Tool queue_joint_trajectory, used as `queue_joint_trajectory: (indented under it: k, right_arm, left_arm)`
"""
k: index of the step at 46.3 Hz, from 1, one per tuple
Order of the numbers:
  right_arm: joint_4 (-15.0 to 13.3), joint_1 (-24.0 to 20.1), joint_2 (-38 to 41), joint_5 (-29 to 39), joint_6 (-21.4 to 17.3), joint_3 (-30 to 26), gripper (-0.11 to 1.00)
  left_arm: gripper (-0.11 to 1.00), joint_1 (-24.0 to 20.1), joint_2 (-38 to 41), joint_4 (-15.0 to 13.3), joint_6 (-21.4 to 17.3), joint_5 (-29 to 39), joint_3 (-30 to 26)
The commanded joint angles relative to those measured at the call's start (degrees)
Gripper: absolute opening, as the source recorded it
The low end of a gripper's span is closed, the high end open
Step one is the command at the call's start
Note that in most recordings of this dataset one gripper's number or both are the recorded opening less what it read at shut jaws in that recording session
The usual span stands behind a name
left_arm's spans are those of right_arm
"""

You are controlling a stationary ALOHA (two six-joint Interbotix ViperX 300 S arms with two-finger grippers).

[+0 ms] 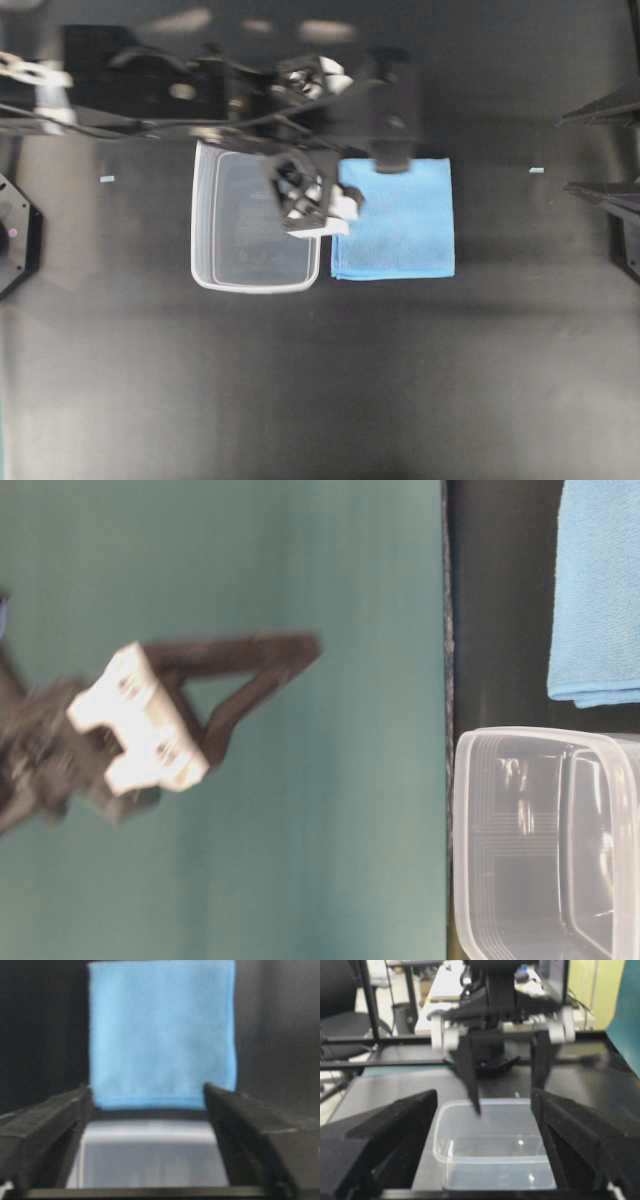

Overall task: Place the blue towel into the container with the left arm.
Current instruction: 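Lower the left gripper onto the blue towel and pinch it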

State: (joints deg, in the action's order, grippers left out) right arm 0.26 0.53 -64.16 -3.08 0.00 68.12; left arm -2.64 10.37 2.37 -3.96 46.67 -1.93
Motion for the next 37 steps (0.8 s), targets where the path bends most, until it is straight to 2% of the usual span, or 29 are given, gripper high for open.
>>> queue_joint_trajectory:
  k: [1, 12, 37]
  right_arm:
    - [0.18, -0.09, 0.18, -1.23, 0.18, -0.79, 0.74]
    - [0.18, -0.26, -1.58, -3.78, 0.7, -0.79, 0.74]
    - [0.18, -0.35, -4.83, -3.43, 0.62, -0.53, 0.74]
  left_arm:
    - [0.9, 0.09, 5.71, 0.26, -0.18, 2.64, -5.19]
    - [0.9, 0.44, 15.64, 0.26, -1.05, 3.08, -11.07]
    - [0.9, 1.93, 24.87, 0.26, -1.49, -0.09, -10.99]
